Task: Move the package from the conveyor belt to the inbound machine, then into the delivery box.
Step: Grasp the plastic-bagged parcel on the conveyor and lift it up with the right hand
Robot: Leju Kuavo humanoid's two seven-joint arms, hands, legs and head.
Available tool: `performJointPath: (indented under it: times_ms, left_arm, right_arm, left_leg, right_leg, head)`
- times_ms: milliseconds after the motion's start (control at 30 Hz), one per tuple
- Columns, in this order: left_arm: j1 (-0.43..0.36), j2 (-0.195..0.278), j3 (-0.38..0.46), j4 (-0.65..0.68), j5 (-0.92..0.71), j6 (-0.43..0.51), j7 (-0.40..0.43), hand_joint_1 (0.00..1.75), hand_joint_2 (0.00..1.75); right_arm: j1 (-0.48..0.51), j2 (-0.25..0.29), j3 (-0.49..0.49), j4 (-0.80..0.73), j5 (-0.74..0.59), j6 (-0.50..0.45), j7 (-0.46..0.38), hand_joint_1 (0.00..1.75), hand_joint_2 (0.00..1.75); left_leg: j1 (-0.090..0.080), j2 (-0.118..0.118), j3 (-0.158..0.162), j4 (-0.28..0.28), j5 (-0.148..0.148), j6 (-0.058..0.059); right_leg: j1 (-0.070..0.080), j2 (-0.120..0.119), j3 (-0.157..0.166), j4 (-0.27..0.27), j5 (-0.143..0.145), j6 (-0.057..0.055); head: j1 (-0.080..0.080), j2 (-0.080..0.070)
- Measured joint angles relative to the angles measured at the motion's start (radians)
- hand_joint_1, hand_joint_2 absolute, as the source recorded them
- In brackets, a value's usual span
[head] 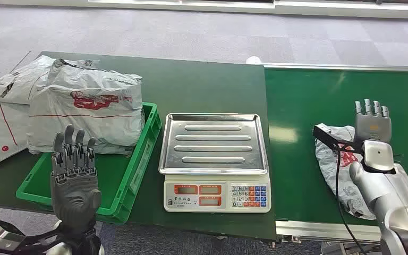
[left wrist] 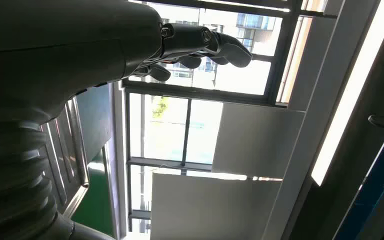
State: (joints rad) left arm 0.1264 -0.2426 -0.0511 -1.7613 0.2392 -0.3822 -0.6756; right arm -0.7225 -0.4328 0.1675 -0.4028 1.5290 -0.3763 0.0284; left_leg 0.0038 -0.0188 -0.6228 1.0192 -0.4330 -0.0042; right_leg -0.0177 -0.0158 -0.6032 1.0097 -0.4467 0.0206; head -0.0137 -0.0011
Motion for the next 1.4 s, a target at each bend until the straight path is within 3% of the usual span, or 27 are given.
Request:
performJointPath:
  times_ms: [400, 467, 633, 733, 1167, 1300, 1400]
  left_arm:
    - [0.002, 0.000, 0.000, 0.000, 0.000, 0.000, -0.007, 0.00, 1.75]
    - [0.002, 0.000, 0.000, 0.000, -0.001, 0.000, -0.012, 0.00, 1.75]
    - [-0.020, 0.004, 0.002, 0.013, -0.003, -0.018, -0.022, 0.00, 1.75]
    - [-0.037, 0.006, 0.008, 0.025, -0.006, -0.026, -0.023, 0.00, 1.75]
    - [-0.045, 0.004, 0.028, 0.037, -0.020, -0.037, -0.021, 0.00, 1.75]
    - [-0.046, 0.002, 0.034, 0.027, -0.031, -0.037, -0.018, 0.00, 1.75]
    - [-0.048, 0.002, 0.039, 0.026, -0.033, -0.033, -0.021, 0.00, 1.75]
  right_arm:
    - [-0.028, -0.020, -0.017, 0.061, -0.021, 0.074, 0.005, 0.00, 1.75]
    - [-0.031, -0.020, -0.032, 0.066, -0.072, 0.156, -0.033, 0.00, 1.75]
    - [-0.018, -0.012, -0.134, 0.079, -0.244, 0.553, -0.239, 0.00, 1.75]
    - [0.005, -0.002, -0.174, 0.087, -0.270, 0.669, -0.285, 0.00, 1.75]
    - [0.020, 0.018, -0.220, 0.099, -0.288, 0.747, -0.293, 0.00, 1.75]
    - [0.020, 0.026, -0.221, 0.099, -0.300, 0.765, -0.309, 1.75, 1.75]
    - [0.024, 0.032, -0.221, 0.099, -0.319, 0.775, -0.329, 1.75, 1.75]
  left_leg:
    - [0.000, 0.001, 0.000, 0.000, 0.000, 0.000]
    - [0.000, 0.001, 0.000, 0.000, 0.000, 0.000]
    - [0.000, 0.001, 0.000, 0.000, 0.000, 0.000]
    - [0.000, 0.001, 0.000, 0.000, 0.000, 0.000]
    - [0.000, 0.002, 0.000, 0.000, 0.000, 0.000]
    - [0.000, 0.002, 0.000, 0.000, 0.000, 0.000]
    - [0.000, 0.002, 0.001, 0.000, 0.000, 0.000]
  right_leg:
    - [-0.001, 0.001, 0.000, 0.000, 0.000, 0.000]
    - [0.000, 0.001, 0.000, 0.000, 0.000, 0.000]
    - [0.000, 0.000, 0.000, 0.000, 0.000, 0.000]
    - [0.000, 0.000, 0.000, 0.000, 0.000, 0.000]
    - [0.000, 0.001, 0.000, 0.000, 0.000, 0.000]
    - [0.000, 0.001, 0.000, 0.000, 0.000, 0.000]
    - [0.000, 0.001, 0.000, 0.000, 0.000, 0.000]
  head:
    - [0.000, 0.000]
    - [0.000, 0.000]
    - [0.000, 0.000]
    - [0.000, 0.000]
    - [0.000, 0.000]
    - [0.000, 0.000]
    - [0.000, 0.000]
